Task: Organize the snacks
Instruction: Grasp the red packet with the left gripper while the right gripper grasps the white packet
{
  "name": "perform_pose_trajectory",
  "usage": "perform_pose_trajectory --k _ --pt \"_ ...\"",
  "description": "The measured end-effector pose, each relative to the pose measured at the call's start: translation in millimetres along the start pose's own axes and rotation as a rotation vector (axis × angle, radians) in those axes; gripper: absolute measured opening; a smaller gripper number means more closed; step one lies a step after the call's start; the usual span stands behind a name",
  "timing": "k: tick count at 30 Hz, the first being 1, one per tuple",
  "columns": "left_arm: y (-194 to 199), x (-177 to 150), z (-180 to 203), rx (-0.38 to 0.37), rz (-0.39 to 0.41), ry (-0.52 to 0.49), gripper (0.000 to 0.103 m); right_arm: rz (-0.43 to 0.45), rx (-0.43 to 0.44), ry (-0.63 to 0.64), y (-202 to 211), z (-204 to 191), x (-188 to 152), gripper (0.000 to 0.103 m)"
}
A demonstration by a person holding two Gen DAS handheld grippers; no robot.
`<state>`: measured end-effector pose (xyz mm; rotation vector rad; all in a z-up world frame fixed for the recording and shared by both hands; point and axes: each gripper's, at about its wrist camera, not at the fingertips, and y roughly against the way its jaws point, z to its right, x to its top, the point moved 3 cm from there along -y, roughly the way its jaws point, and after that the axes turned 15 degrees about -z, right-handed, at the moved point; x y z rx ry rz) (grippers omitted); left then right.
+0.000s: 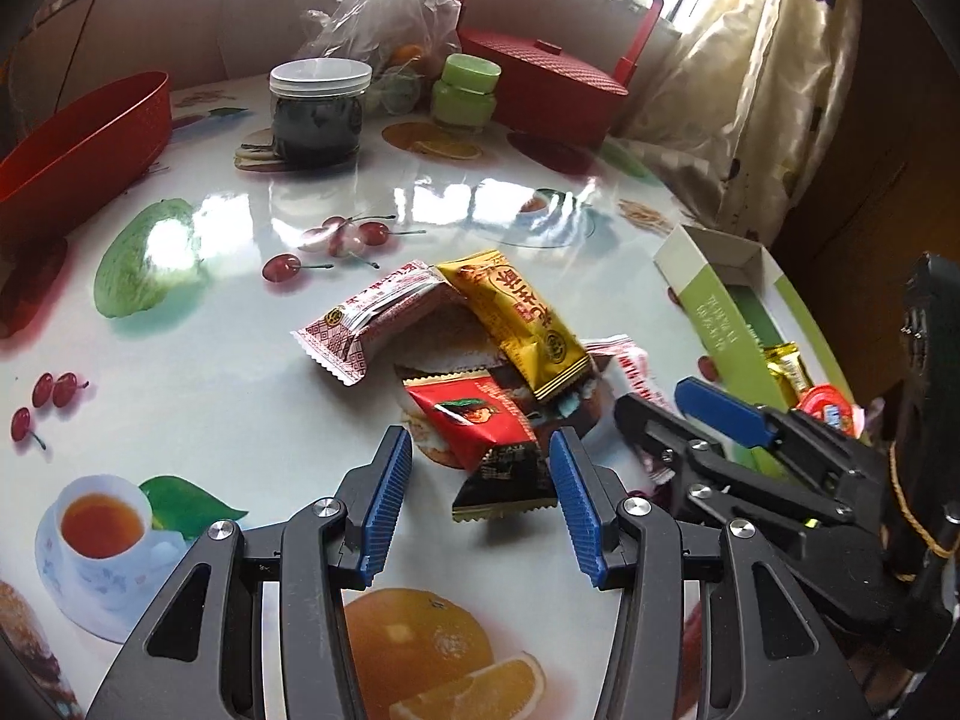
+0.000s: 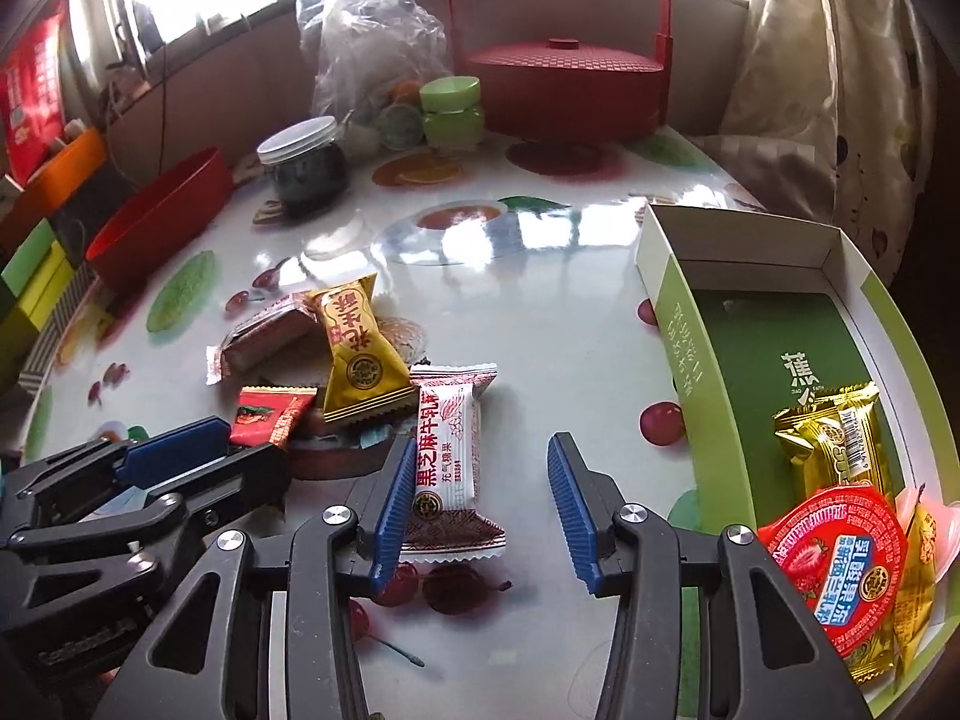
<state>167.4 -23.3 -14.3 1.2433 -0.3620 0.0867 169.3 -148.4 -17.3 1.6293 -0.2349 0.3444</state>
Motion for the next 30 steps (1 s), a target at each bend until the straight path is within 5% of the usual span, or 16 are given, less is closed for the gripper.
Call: perform_pose_trajectory --k 11,14,30 --pt "-4.1 0.2 5.1 0.094 0.007 -0.034 0.049 0.007 -0.017 -0.011 1.6 2.2 -2.3 0.027" --pt "-3.7 0.2 4.3 0.092 0.010 -0.031 0.034 0.007 -0.011 -0.011 2.1 2.3 -2.9 0.024" --pt "3.3 -6.7 7.4 0.063 0.033 -0.033 0.030 0.008 0.012 -0.007 6.4 2.5 -9.3 0.020"
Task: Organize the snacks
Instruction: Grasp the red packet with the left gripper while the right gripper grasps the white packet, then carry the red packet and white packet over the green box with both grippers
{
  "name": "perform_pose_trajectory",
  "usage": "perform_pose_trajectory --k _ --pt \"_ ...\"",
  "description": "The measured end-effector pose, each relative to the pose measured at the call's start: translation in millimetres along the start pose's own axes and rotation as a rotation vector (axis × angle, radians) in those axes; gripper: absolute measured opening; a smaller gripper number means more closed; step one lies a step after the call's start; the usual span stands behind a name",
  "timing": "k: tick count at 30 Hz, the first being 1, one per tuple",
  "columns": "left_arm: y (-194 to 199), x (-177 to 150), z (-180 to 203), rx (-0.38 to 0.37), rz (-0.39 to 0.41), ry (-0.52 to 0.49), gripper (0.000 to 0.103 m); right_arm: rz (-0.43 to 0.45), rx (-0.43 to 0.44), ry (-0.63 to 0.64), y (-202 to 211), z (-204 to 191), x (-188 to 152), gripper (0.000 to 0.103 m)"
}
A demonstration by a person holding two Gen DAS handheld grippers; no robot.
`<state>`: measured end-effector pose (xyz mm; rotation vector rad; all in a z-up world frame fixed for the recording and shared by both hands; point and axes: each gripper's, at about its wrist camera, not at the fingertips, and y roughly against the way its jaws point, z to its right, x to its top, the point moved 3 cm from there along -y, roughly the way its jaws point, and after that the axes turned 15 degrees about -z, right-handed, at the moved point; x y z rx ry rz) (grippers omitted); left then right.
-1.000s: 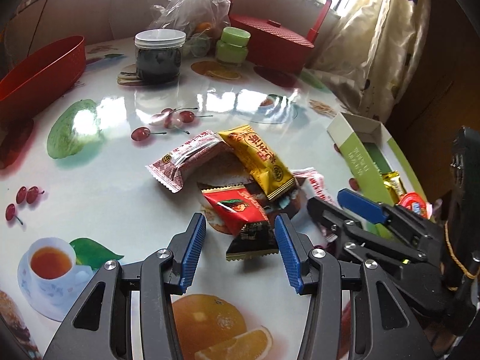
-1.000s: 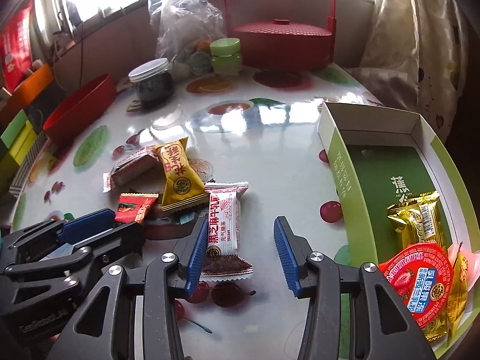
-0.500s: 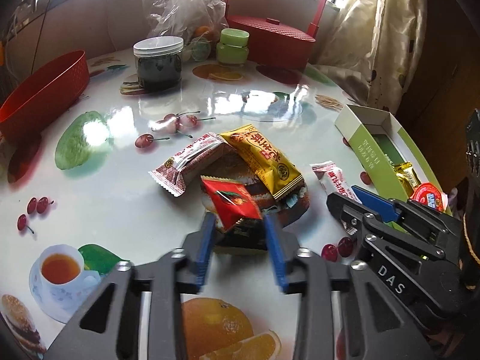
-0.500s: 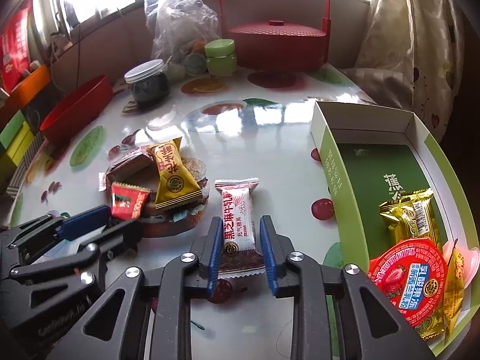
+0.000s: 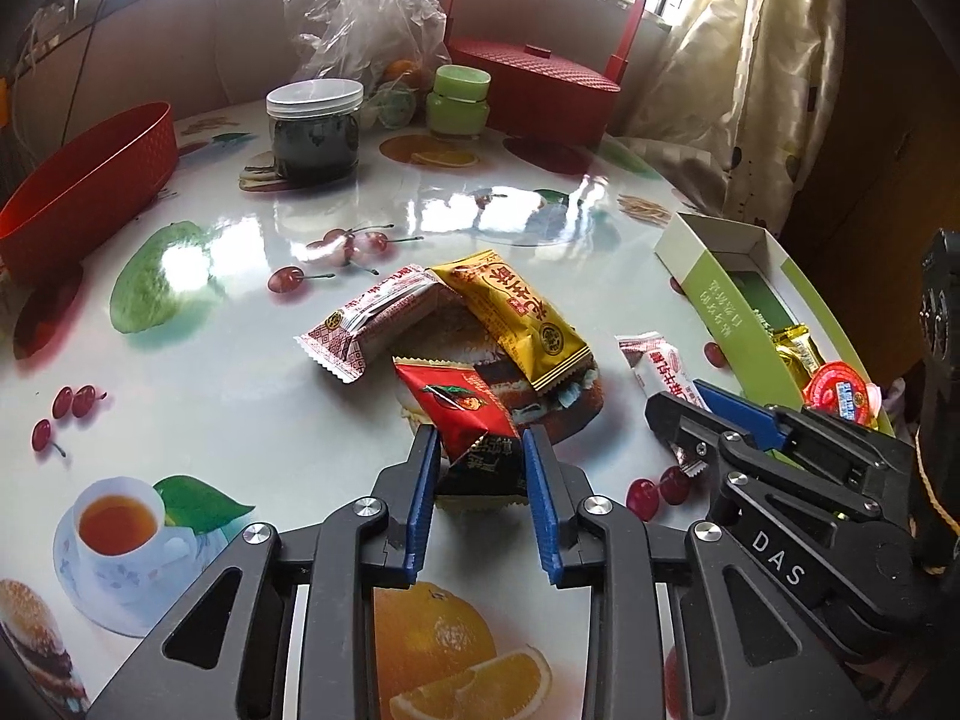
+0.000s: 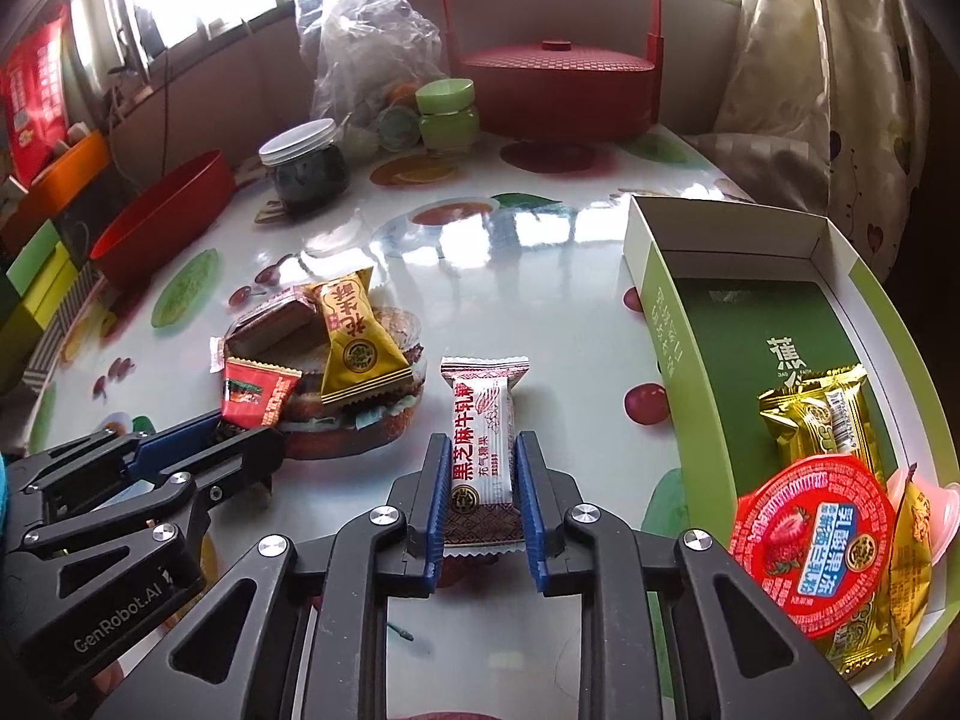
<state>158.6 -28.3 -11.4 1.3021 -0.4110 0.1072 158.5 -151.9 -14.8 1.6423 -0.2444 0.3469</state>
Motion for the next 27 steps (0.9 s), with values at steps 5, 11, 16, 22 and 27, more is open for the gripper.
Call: perform_pose_trajectory --k 5,11,16,22,27 --pt "5.2 -1.7 0.9 -0.005 0.014 0.001 0.030 0.005 0.010 0.006 4.5 -0.9 -3.7 0.019" --pt "12.9 -5.5 4.6 -0.010 0.029 -0.007 0.030 0.013 0.022 0.005 10.8 0.2 -9.6 0.019" --pt "19.5 -9.9 6.3 -0.011 0.045 -0.011 0.030 0.023 0.032 -0.003 17.0 2.6 -15.6 0.019" --pt "27.3 -13.6 10.1 -0.012 0.065 -0.017 0.030 0.039 0.045 -0.012 26.5 5.6 -22.3 0.019" --pt "35.8 -14.5 15.8 -0.016 0.080 -0.027 0.030 0.067 0.053 -0.020 39.8 9.6 -26.8 0.019"
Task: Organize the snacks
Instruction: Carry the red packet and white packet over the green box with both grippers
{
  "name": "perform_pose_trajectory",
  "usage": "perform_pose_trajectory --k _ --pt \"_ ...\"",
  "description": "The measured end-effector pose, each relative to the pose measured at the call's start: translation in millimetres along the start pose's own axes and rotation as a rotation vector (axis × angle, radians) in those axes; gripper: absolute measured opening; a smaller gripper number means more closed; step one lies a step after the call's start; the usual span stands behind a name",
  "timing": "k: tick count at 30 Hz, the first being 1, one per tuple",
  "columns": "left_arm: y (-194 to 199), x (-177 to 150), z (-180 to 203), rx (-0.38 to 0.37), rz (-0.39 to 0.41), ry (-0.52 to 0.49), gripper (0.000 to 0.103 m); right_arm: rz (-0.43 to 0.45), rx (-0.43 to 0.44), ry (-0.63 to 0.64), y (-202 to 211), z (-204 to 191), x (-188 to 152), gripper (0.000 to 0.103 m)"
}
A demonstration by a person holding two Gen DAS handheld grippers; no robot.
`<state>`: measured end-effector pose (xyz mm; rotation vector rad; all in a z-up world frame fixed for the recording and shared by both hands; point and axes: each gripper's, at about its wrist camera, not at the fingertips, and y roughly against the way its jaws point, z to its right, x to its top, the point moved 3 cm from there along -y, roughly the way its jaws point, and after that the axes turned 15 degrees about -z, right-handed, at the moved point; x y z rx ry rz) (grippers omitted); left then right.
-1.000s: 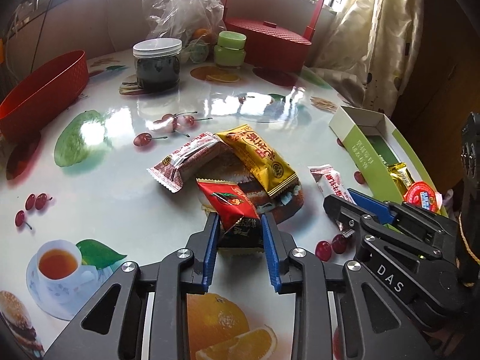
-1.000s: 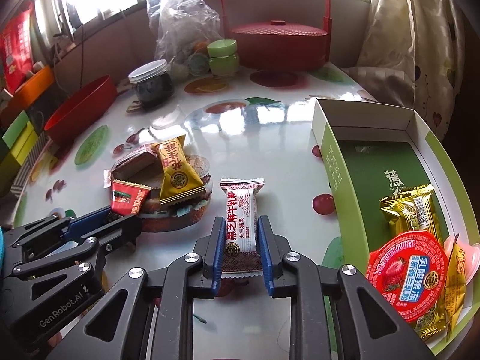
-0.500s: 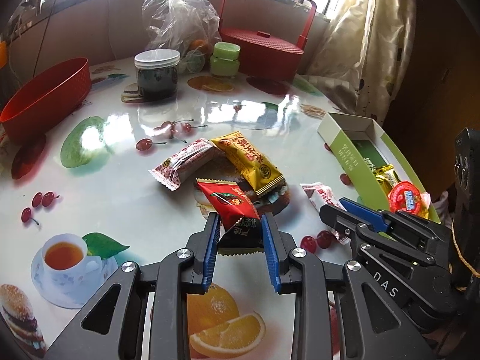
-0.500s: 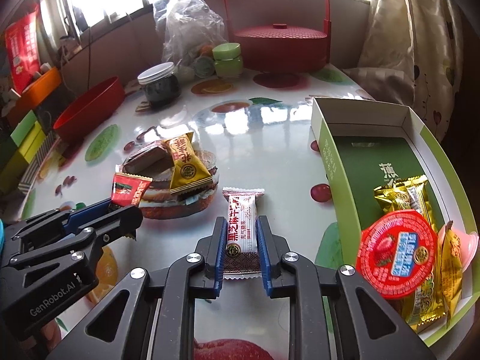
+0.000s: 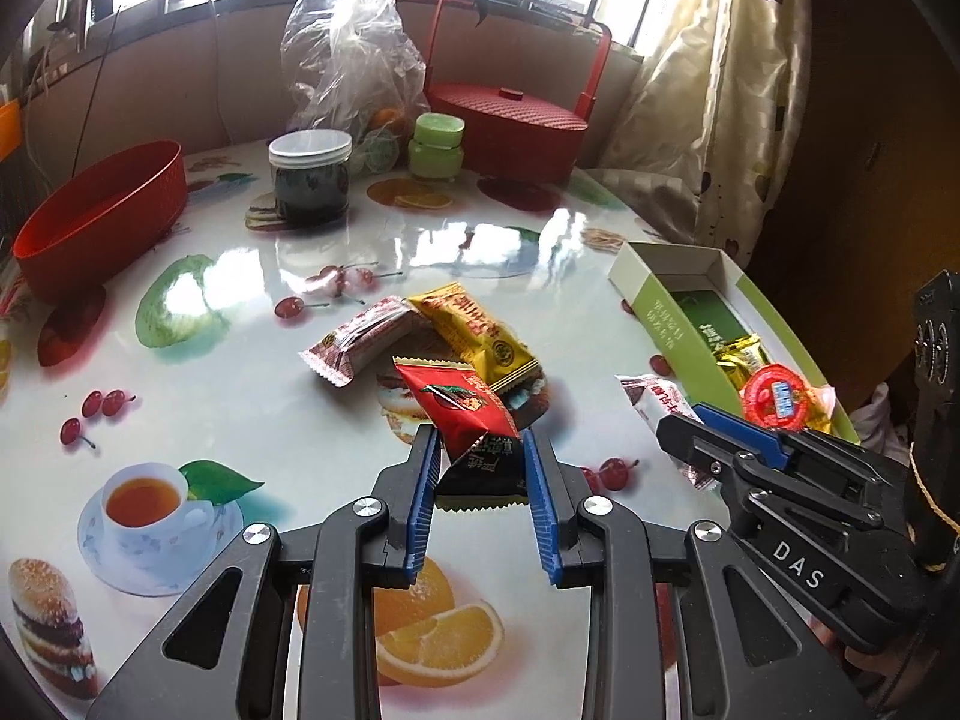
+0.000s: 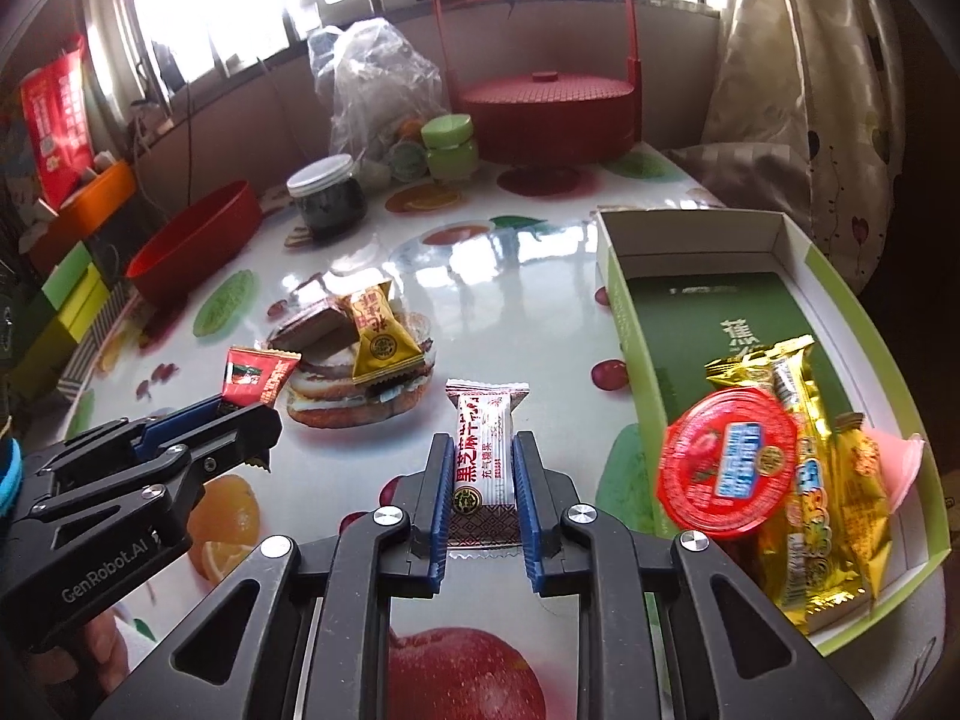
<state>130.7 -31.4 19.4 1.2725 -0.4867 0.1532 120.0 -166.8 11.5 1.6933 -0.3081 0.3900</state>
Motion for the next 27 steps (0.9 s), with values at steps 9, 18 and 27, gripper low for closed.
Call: perform_pose_trajectory --k 9,18,27 --pt "20.8 3.4 24.5 -0.016 0.041 -0.049 0.030 0.048 0.006 -0.024 24.5 10.8 -6.4 0.019" --pt "31.4 7.4 52.9 -0.035 0.062 -0.107 0.030 0.108 -0.013 -0.052 55.0 29.3 -12.8 0.019" --pt "31.5 11.0 81.8 -0.060 0.067 -0.163 0.030 0.140 -0.044 -0.074 73.7 47.6 -19.3 0.019"
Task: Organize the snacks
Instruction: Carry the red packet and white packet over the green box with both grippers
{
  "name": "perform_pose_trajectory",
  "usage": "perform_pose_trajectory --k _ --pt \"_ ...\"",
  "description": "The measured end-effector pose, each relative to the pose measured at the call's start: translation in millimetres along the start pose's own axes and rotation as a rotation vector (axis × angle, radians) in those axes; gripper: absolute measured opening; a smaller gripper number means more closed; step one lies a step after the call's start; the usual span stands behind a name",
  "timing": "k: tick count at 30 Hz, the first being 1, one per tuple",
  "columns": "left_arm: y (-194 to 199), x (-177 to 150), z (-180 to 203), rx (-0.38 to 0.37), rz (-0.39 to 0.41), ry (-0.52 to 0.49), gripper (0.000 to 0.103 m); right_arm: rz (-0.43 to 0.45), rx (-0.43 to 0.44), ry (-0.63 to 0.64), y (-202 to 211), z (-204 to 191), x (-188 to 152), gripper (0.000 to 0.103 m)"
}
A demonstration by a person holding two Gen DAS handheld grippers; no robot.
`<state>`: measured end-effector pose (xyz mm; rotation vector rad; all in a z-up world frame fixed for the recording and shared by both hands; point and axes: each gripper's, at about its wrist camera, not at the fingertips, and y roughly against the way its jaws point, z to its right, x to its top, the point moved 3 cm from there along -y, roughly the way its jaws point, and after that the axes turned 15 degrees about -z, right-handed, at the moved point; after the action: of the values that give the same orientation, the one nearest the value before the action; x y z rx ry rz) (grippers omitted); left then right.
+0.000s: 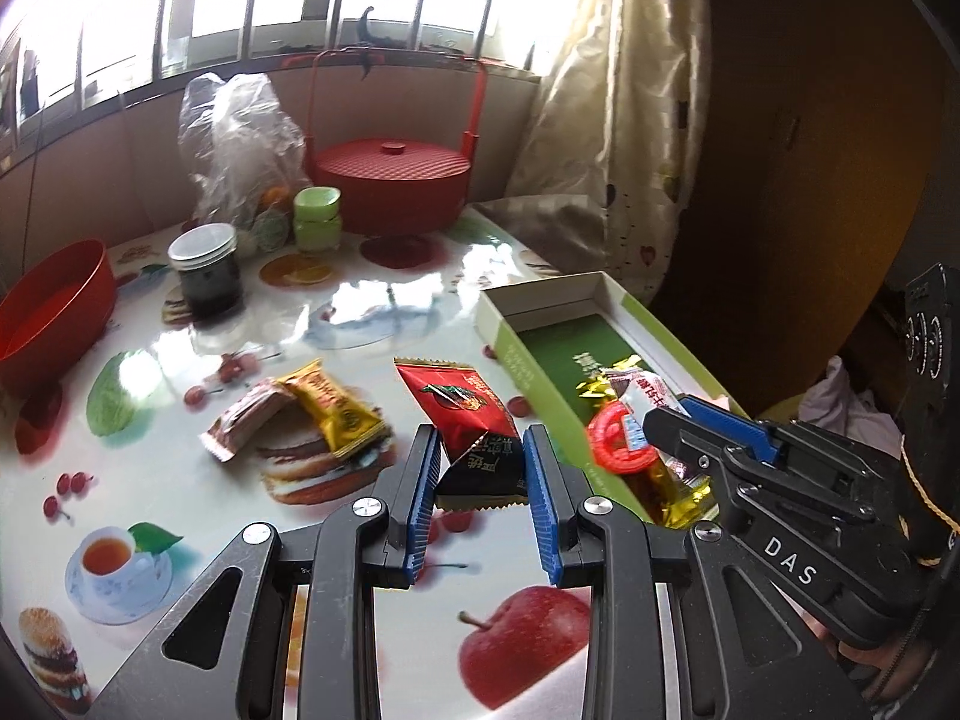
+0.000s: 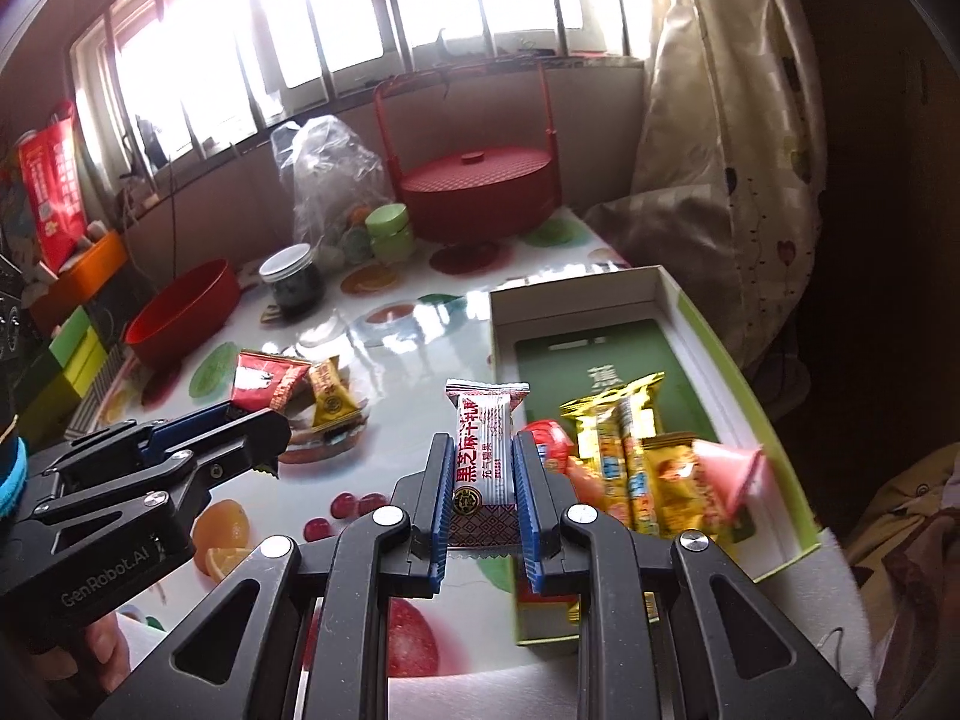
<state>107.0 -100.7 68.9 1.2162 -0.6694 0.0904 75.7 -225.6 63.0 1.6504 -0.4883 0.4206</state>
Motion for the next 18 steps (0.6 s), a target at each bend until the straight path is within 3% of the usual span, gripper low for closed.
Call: perform_pose_trajectory --k 18 --pt "-24.8 16.1 47.4 -0.058 -0.031 -0.081 0.030 0.016 -0.071 -0.087 13.9 55.8 -6.4 0.019"
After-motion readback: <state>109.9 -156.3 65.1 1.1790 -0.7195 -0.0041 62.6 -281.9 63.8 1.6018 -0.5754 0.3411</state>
